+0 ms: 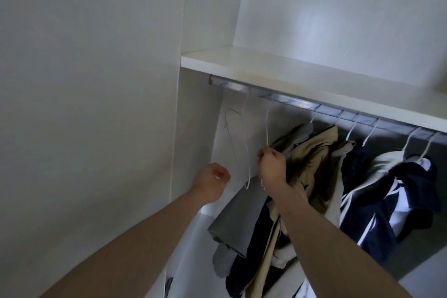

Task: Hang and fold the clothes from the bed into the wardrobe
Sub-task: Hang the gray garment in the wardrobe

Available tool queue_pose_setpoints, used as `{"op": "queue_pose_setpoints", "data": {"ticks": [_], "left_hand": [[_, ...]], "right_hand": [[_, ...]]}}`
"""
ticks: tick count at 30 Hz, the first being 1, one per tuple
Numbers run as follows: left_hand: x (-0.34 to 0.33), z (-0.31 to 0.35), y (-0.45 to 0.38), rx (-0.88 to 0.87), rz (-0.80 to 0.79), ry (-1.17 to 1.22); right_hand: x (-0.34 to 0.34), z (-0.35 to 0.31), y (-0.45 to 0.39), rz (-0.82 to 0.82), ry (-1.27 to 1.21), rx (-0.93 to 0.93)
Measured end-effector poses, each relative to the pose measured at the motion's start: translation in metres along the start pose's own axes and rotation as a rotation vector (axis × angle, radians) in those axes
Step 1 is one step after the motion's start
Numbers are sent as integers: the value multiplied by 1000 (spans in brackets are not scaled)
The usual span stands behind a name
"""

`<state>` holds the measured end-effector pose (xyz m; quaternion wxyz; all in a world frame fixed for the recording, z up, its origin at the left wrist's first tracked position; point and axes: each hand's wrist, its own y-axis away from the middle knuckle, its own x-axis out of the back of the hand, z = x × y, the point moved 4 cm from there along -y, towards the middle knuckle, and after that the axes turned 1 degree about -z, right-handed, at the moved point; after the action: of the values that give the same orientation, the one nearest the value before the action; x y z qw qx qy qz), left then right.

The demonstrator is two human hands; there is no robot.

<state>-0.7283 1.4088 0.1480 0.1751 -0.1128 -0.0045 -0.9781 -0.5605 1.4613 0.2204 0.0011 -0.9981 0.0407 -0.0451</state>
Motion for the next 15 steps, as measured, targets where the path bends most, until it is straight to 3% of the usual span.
{"op": "queue_pose_setpoints", "data": {"ticks": [9,15], "left_hand": [[-3,24,-3,-59,-26,14],[-3,26,-14,-100,-15,-57]], "right_hand": [[9,-6,-13,44,37,5],[8,-49,-40,61,60,23]]}}
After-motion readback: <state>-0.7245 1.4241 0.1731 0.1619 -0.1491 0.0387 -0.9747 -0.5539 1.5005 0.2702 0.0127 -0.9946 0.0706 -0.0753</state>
